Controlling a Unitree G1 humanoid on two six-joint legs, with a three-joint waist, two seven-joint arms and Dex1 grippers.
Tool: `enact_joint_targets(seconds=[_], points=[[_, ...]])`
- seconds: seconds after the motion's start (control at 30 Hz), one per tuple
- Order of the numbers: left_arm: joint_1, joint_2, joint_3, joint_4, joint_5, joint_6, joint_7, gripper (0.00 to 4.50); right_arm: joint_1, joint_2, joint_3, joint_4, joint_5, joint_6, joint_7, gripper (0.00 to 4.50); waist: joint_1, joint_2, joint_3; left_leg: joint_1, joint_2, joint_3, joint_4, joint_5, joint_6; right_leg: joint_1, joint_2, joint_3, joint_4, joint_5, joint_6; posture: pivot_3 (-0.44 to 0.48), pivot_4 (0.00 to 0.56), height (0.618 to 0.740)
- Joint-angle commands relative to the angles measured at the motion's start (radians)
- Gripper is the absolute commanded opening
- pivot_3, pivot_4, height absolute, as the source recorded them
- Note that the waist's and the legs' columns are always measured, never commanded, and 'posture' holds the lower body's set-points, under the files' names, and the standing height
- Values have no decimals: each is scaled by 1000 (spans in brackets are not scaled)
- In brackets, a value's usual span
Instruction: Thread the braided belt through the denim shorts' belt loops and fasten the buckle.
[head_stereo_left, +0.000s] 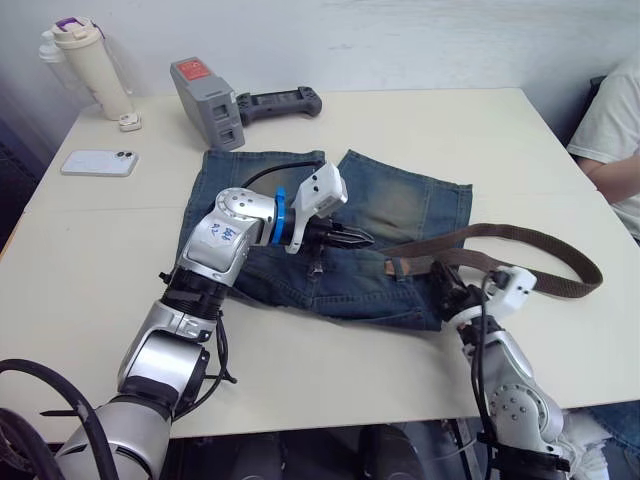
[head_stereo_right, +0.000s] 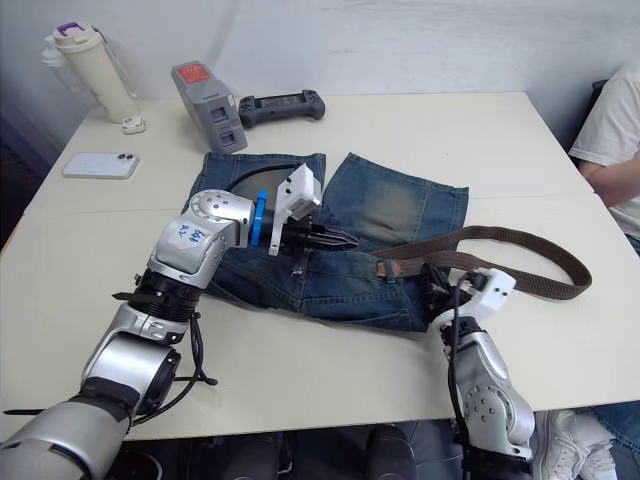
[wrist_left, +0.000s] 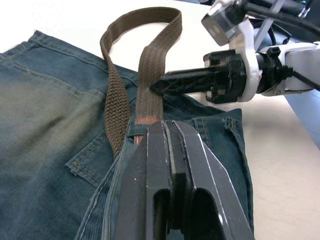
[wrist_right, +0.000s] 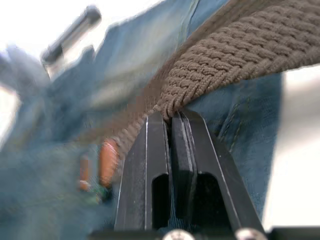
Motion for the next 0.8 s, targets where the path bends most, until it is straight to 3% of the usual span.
enact_joint_targets(seconds=[0.03, 0.23, 0.4, 0.73, 0.8], points=[[-2, 5, 3, -49, -4, -6, 3, 23, 15, -11, 49, 16, -78, 77, -41, 0, -4, 0, 0, 0, 0, 0, 0, 0, 0, 0, 0, 0, 0, 0, 0, 0, 150, 740], [2, 6, 1, -52, -4, -4, 5, 23, 5, -9, 35, -22, -100, 127, -46, 0, -2, -1, 0, 0, 0, 0, 0, 0, 0, 0, 0, 0, -1, 0, 0, 0, 150, 740], [1, 1, -7, -52, -1, -10, 5, 23, -18, 67, -20, -27, -52, 148, -91, 0, -4, -1, 0, 0, 0, 0, -1, 0, 0, 0, 0, 0, -1, 0, 0, 0, 150, 740], [7, 17, -34, -52, 21, -38, -3, 23, -48, -101, 141, -100, -240, 296, -68, 0, -6, -1, 0, 0, 0, 0, -1, 0, 0, 0, 0, 0, -2, 0, 0, 0, 150, 740], [6, 17, -36, -52, 22, -41, -3, 23, -63, -86, 142, -99, -251, 293, -74, 0, -9, -1, 0, 0, 0, 0, -2, 0, 0, 0, 0, 0, -1, 0, 0, 0, 150, 740]])
